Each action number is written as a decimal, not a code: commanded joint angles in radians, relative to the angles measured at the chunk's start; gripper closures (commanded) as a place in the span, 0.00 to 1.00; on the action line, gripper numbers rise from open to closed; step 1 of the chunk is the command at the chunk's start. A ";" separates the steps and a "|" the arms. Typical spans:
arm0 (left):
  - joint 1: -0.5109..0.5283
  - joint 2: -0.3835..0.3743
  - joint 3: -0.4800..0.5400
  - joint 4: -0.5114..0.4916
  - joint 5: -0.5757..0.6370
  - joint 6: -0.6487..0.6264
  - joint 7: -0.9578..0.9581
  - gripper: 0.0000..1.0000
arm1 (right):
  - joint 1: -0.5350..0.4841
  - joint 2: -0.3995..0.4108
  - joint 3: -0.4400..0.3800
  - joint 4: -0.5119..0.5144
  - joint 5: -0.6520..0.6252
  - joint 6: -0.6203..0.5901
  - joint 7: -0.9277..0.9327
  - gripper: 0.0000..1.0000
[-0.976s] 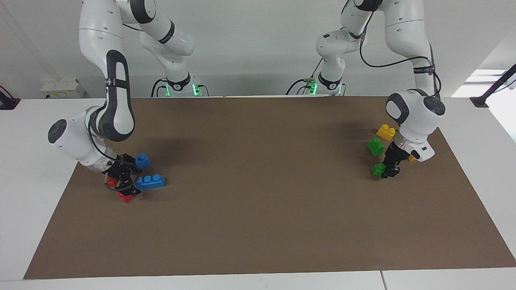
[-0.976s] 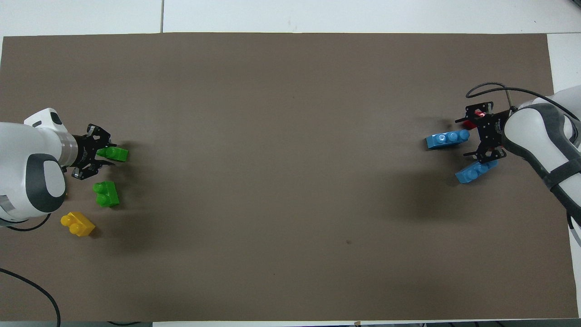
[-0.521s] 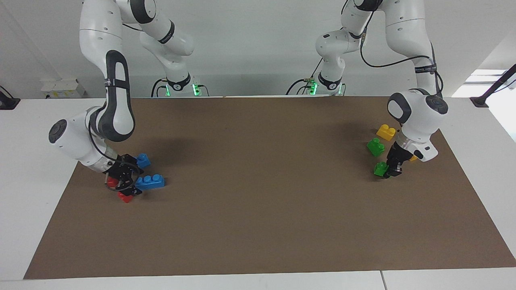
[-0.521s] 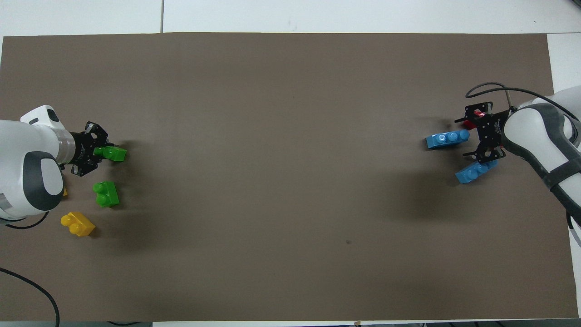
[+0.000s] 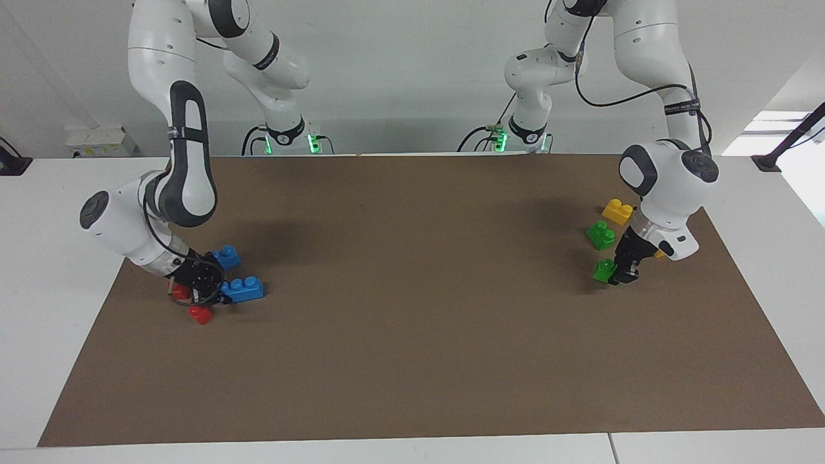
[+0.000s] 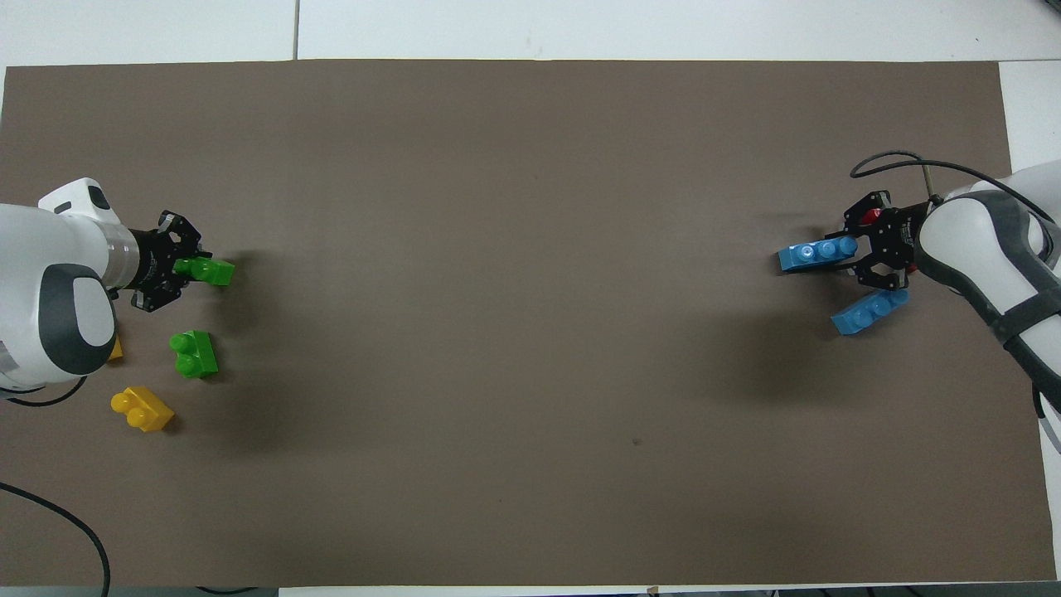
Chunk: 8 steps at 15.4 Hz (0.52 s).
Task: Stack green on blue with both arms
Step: 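Lift the green brick with the left gripper while the right gripper carries blue inward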
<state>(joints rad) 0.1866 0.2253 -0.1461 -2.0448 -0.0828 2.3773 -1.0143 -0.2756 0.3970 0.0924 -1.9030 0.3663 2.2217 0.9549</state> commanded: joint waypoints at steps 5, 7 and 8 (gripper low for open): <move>-0.107 -0.082 0.002 0.054 -0.005 -0.167 -0.167 1.00 | 0.004 -0.015 0.012 0.034 0.026 -0.023 -0.061 1.00; -0.133 -0.116 0.002 0.058 -0.006 -0.206 -0.210 1.00 | 0.032 -0.020 0.021 0.079 0.033 -0.065 0.010 1.00; -0.141 -0.129 0.000 0.070 -0.009 -0.236 -0.227 1.00 | 0.050 -0.024 0.029 0.088 0.039 -0.065 0.043 1.00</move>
<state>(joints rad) 0.0689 0.1399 -0.1545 -1.9857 -0.0829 2.2094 -1.1993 -0.2560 0.3876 0.1067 -1.8481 0.3761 2.1849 0.9366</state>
